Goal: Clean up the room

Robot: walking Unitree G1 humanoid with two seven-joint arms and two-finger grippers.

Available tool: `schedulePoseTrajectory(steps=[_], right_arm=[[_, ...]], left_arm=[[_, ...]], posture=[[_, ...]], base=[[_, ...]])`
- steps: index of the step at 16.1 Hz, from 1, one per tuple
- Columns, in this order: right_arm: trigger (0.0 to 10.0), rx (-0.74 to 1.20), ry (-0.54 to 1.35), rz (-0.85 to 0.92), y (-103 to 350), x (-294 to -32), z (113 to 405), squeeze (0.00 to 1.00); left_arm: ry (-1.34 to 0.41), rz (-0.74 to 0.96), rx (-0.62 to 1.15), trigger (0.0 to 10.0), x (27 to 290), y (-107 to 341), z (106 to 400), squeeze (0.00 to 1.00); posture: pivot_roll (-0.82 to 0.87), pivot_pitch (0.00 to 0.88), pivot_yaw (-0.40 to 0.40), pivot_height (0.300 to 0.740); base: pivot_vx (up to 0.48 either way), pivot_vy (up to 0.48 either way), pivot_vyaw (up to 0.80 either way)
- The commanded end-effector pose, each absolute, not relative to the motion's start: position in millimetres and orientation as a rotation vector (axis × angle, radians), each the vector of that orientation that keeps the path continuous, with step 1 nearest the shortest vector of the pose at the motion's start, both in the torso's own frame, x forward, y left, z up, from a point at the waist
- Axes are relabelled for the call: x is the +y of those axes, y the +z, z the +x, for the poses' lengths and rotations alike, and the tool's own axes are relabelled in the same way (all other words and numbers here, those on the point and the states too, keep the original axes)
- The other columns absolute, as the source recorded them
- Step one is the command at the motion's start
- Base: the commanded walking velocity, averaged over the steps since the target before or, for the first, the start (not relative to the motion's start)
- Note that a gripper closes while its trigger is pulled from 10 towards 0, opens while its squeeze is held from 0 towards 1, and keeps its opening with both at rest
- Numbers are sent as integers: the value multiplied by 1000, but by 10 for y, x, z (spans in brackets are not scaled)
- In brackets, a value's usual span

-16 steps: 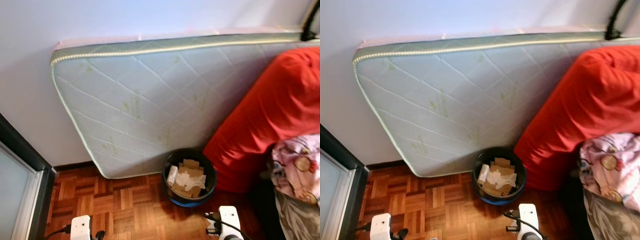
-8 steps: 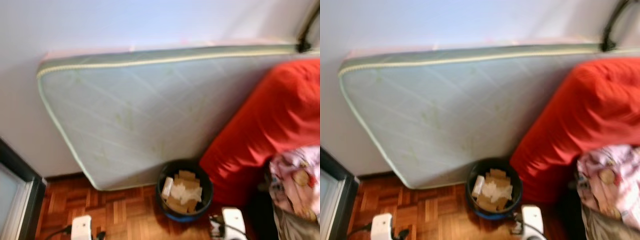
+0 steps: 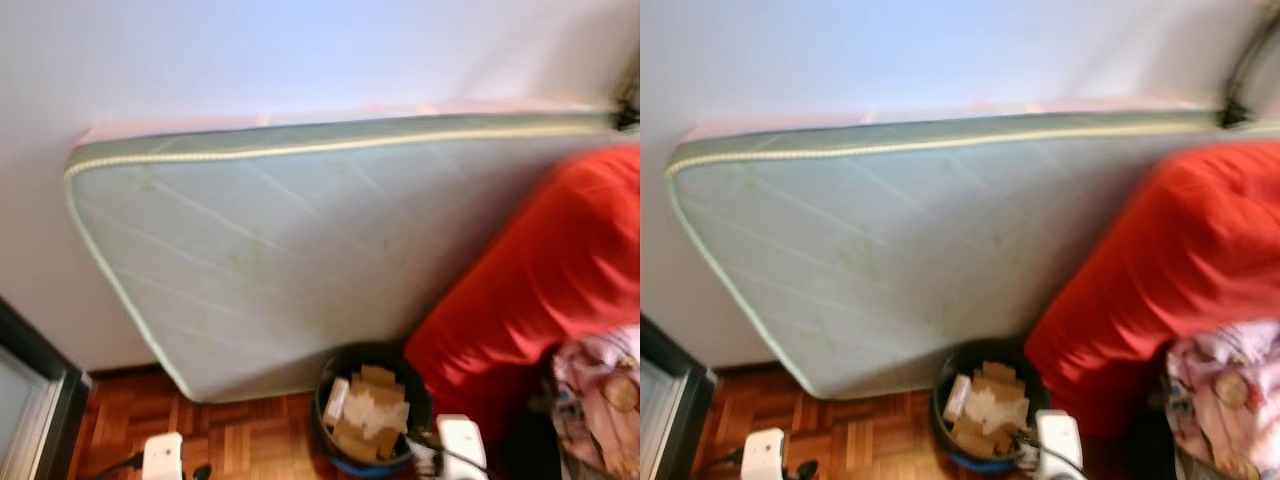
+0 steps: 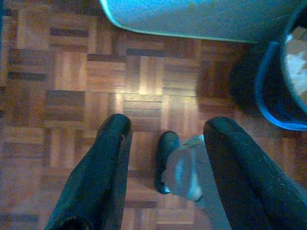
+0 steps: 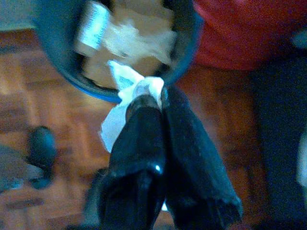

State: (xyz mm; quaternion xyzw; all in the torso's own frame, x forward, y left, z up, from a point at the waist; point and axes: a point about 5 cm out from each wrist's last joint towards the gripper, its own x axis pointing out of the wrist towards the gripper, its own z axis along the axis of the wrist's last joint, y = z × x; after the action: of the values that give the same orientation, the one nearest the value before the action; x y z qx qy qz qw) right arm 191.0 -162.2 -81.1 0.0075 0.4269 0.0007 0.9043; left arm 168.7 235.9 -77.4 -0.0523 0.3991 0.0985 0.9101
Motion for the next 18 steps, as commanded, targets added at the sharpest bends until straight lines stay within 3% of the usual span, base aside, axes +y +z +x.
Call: schedulePoseTrajectory(steps=[1,8,12,14,18], right_arm=[[10000,887,-18,3,-822,-1720,1871,0],[10000,782,70,31,-692,-1569,2102,0],[10000,577,165,75,-396,-1372,2493,0],[10000,407,177,122,-123,-1296,2763,0],[10000,186,243,172,266,-1122,3011,0]], left_arm=[[191,-105,821,10000,2332,-776,1696,0],[230,-143,761,10000,2333,-758,1692,0],[215,-158,639,10000,2327,-683,1744,0],[149,-80,190,10000,2207,50,2584,0],[92,-41,16,10000,2178,386,2636,0]], posture=[[84,49,-30,697],[74,45,-30,697],[73,62,-30,697],[74,106,-35,697],[64,139,-39,697]], base=[[285,0,0],[202,0,0],[0,0,0],[0,0,0],[0,0,0]])
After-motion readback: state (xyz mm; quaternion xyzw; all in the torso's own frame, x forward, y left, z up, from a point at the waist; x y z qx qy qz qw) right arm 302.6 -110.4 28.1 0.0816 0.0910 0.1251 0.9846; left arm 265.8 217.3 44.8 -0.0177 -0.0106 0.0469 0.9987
